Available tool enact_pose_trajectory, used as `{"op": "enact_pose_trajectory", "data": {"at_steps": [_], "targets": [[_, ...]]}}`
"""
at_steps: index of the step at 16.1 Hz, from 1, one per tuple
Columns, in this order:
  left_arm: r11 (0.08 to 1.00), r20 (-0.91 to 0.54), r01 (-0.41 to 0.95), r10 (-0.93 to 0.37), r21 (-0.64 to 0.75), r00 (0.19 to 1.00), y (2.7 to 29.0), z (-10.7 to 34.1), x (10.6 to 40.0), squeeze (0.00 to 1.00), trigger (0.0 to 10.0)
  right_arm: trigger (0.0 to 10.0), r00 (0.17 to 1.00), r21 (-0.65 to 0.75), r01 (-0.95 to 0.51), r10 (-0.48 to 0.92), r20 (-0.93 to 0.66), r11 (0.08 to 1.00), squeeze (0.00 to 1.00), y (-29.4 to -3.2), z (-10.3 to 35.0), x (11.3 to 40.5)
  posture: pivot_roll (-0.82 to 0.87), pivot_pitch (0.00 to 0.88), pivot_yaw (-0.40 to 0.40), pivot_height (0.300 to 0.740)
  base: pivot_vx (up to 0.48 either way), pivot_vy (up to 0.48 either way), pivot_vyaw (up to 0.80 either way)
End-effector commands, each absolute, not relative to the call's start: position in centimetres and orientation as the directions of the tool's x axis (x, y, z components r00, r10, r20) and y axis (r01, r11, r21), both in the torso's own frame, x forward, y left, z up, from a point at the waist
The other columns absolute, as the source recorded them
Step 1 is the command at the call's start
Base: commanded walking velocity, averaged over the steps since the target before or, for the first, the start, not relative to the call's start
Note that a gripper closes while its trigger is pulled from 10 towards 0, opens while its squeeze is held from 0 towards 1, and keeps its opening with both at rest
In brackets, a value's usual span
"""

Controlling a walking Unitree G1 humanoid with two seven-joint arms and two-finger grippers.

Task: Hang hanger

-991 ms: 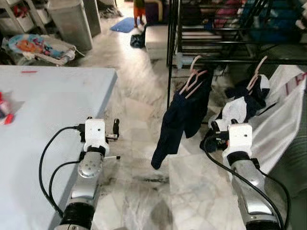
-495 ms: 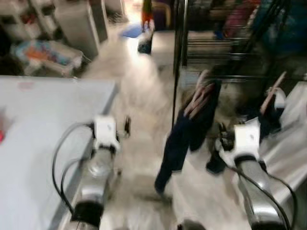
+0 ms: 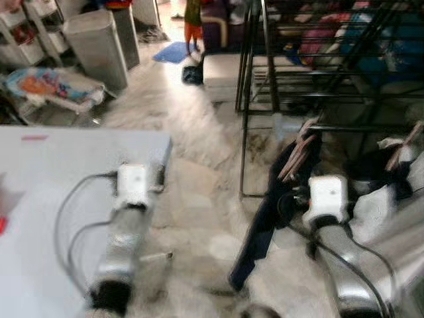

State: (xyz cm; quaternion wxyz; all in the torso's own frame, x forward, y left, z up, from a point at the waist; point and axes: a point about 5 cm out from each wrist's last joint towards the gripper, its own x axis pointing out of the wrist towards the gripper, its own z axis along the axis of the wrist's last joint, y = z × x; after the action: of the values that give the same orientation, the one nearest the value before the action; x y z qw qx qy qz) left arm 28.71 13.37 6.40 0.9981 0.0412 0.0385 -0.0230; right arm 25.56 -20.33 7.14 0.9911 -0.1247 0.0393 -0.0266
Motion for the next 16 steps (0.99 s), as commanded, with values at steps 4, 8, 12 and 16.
{"op": "enact_pose_trajectory", "data": {"at_steps": [4,8,12,16], "targets": [[0.994,-0.064,0.016,-0.009,0.107,0.998,14.8,6.8,28.9,0.0,10.0,10.0,0.996,-0.238,0.061,-0.073,-0.041,0.969,0.0,-19.9,7.9,26.4,-0.03,0.0,0.052,0.74,0.0,0.0,0.0],[0.994,-0.079,0.03,-0.022,0.104,0.997,14.5,6.7,28.8,0.0,10.0,10.0,0.988,-0.204,0.033,-0.063,-0.142,0.978,0.0,-19.5,7.6,28.1,-0.02,0.0,0.046,0.74,0.0,0.0,0.0],[0.992,-0.112,0.093,-0.083,0.087,0.99,13.6,6.2,28.5,0.0,10.0,10.0,0.925,-0.231,0.075,-0.154,-0.349,0.97,0.0,-19.7,4.7,28.0,-0.02,0.0,0.044,0.74,0.0,0.0,0.0],[0.989,-0.116,0.126,-0.116,0.08,0.986,13.1,6.2,28.7,0.0,10.0,10.0,0.875,-0.223,0.066,-0.164,-0.455,0.973,0.0,-20.0,2.9,27.9,-0.02,0.0,0.046,0.74,0.0,0.0,0.0]]}}
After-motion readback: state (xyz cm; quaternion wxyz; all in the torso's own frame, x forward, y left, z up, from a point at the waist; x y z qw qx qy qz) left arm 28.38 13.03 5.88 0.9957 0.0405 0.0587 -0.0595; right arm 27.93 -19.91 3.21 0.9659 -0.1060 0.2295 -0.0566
